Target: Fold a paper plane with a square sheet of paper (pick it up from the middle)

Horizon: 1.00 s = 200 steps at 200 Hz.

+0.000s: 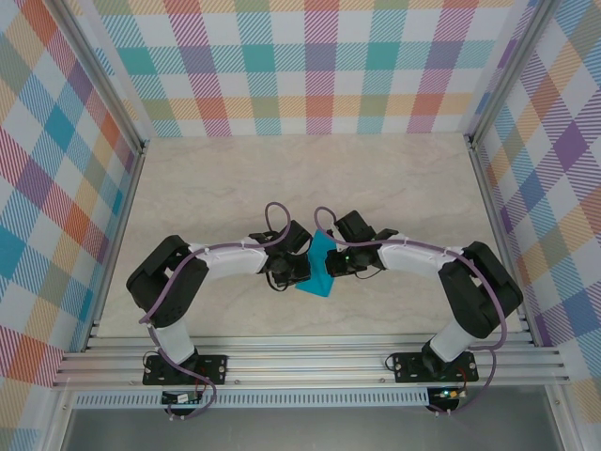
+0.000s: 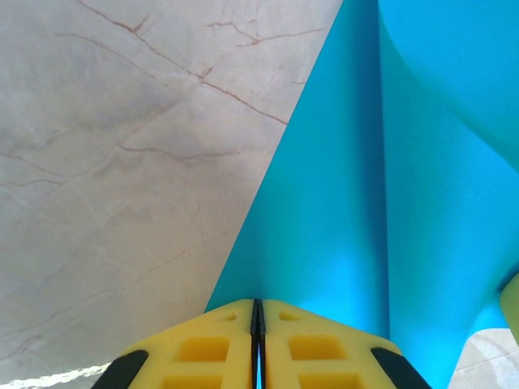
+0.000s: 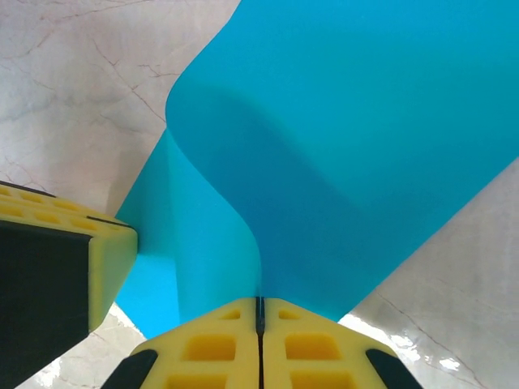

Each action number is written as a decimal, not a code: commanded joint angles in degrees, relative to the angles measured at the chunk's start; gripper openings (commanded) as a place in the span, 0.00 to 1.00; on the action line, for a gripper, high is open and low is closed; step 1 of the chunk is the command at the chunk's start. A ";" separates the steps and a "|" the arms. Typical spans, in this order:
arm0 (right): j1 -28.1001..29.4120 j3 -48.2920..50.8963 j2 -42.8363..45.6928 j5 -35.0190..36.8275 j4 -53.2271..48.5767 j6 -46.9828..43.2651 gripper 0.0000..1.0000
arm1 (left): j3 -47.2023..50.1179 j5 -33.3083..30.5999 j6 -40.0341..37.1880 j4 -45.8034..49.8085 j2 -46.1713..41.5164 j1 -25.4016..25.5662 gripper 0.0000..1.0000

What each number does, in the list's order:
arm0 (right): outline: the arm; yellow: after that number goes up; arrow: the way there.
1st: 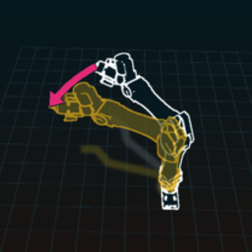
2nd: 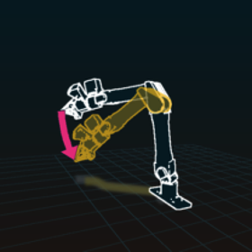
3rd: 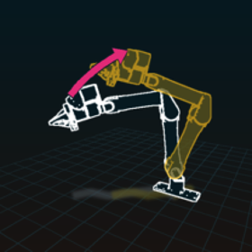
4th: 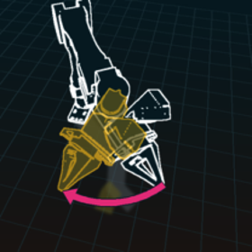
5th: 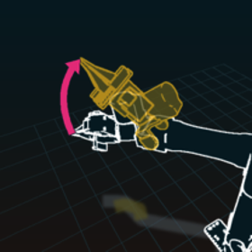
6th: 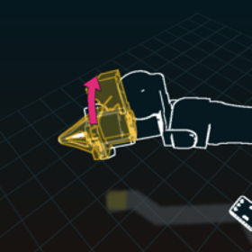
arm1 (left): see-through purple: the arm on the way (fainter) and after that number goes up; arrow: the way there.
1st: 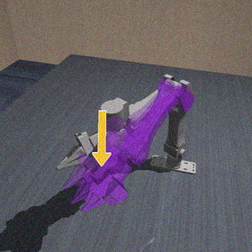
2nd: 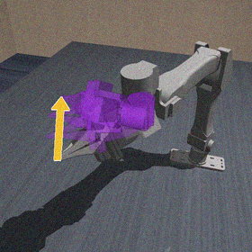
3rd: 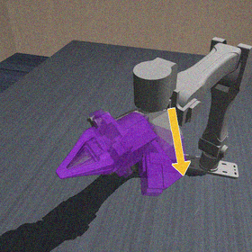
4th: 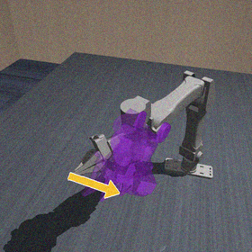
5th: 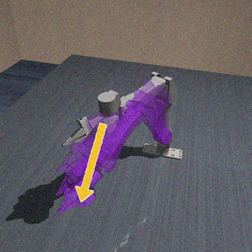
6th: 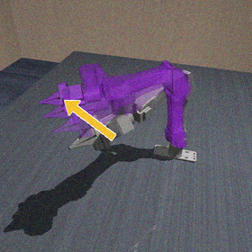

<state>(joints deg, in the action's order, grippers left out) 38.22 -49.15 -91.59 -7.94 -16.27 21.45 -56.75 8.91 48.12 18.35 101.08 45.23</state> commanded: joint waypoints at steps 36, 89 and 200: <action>-0.34 -2.35 -3.00 0.88 -0.44 -3.40 0.07 | -0.47 -0.91 -1.23 3.76 0.35 -0.33 0.11; -0.31 -3.54 -4.41 1.80 -1.06 -4.56 0.08 | -0.48 -0.78 -1.20 3.81 0.35 -0.37 0.11; -0.29 -3.41 -3.17 1.60 -3.16 -4.98 0.08 | -0.38 -0.56 -1.27 3.71 0.47 -0.33 0.11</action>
<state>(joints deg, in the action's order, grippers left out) 38.22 -51.86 -95.81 -6.28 -18.17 17.45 -56.80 8.91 47.90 18.52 101.08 45.23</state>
